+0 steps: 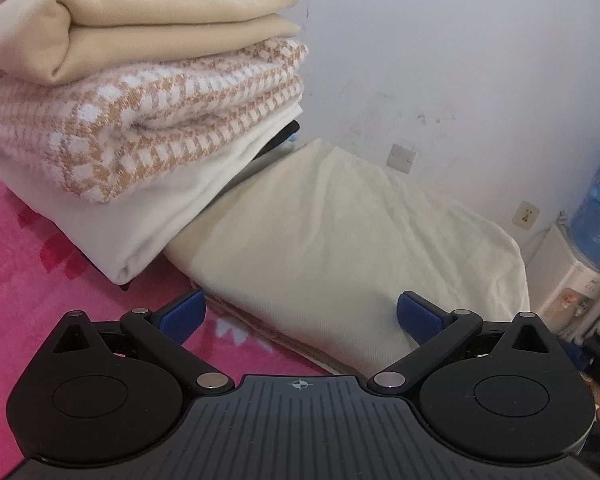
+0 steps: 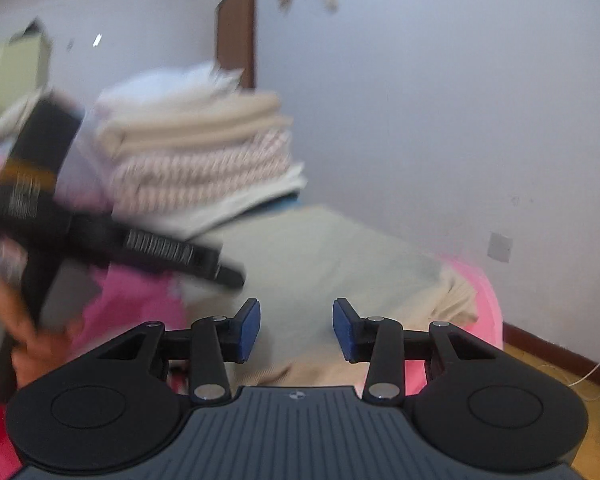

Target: Fold clothes

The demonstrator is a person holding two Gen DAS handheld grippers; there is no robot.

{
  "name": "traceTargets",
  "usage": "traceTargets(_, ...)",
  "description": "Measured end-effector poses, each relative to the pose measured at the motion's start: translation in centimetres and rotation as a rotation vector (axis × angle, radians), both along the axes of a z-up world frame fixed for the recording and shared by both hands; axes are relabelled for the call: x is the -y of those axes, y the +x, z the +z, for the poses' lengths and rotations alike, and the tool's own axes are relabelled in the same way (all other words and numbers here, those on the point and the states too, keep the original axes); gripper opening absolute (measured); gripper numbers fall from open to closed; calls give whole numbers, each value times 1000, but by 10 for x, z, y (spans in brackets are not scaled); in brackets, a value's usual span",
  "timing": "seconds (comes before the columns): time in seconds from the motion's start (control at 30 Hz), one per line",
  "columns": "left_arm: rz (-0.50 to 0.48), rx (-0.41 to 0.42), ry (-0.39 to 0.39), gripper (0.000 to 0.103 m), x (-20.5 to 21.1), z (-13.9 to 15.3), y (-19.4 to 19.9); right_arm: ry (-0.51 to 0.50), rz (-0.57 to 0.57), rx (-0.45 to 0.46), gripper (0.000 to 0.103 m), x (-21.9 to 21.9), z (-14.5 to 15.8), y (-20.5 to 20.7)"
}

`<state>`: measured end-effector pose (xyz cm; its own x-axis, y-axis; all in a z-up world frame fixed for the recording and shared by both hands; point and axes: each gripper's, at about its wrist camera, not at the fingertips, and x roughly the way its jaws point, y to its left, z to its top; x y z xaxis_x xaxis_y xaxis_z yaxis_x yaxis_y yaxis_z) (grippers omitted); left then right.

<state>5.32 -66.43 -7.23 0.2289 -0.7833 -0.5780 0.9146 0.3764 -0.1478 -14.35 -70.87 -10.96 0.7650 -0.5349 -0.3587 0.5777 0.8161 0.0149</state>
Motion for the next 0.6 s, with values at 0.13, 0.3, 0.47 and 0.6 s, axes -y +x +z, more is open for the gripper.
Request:
traceTargets(0.13,17,38,4,103,-7,8,-5,39,-22,-5,43,-4,-1,-5)
traceTargets(0.3,35,59,-6,103,-19,22,-11,80,-35,9,43,-15,10,-18)
traceTargets(0.47,34,98,-11,103,-35,41,-22,100,-44,22,43,-29,24,-29)
traceTargets(0.6,25,138,-23,103,-52,59,-35,110,-48,32,43,-40,37,-38)
